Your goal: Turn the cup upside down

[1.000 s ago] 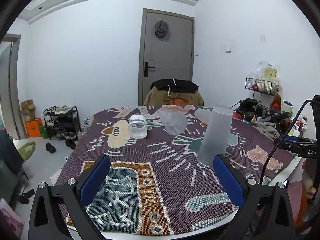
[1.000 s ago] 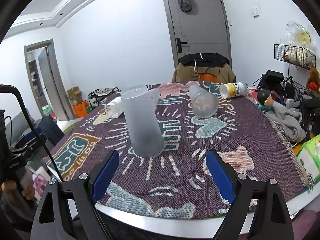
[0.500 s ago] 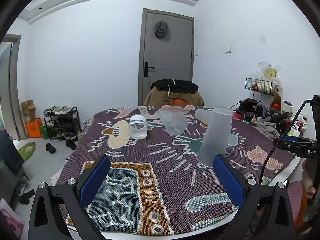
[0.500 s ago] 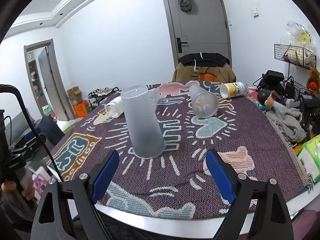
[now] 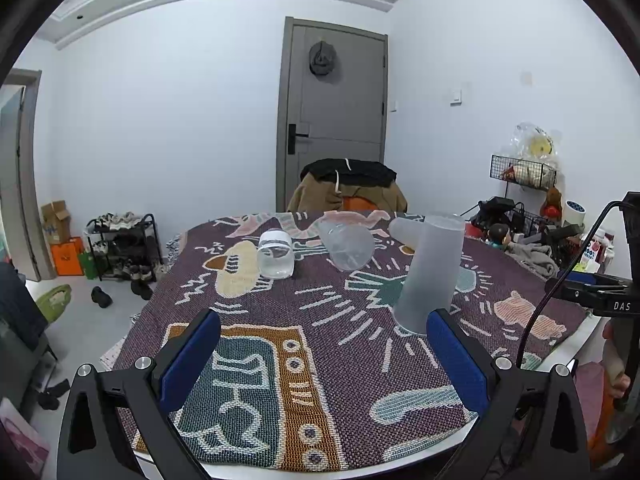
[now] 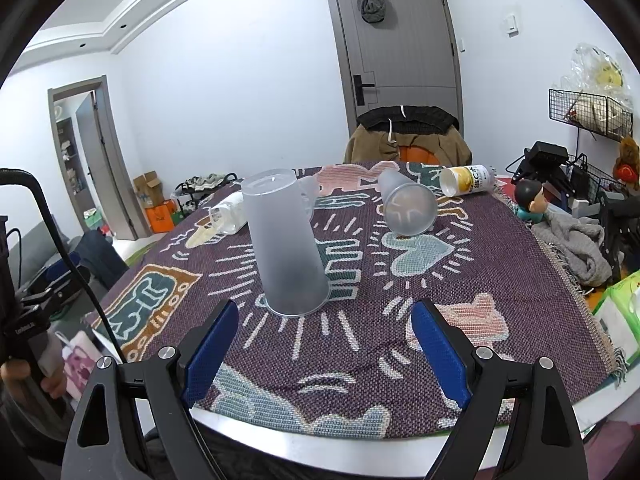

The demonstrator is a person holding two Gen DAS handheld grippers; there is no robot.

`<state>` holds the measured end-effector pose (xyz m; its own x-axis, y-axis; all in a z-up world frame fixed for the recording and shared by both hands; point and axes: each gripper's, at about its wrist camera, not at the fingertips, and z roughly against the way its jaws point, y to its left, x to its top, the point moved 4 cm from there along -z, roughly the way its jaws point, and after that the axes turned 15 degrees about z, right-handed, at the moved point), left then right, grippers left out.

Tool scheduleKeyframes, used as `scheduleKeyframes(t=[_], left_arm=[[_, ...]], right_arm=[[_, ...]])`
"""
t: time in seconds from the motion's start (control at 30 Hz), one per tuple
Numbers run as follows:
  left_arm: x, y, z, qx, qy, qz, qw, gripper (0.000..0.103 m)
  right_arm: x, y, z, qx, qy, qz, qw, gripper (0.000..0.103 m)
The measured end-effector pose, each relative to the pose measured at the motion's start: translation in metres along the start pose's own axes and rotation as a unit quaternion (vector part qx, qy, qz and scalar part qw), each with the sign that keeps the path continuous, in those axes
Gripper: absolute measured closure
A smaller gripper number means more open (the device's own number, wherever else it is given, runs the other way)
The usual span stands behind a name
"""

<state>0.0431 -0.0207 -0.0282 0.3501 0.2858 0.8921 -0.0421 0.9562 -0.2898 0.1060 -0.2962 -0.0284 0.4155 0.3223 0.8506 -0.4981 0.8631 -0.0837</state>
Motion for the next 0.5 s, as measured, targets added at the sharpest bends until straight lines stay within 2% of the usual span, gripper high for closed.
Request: scheduleKeyframes(t=[0.5], left_arm=[[-0.0009, -0.0001, 0.0014, -0.002, 0.0, -0.001, 1.0, 0.0]], right_arm=[[-0.0018, 0.0048, -0.0034, 0.006, 0.008, 0.012, 1.0, 0.014]])
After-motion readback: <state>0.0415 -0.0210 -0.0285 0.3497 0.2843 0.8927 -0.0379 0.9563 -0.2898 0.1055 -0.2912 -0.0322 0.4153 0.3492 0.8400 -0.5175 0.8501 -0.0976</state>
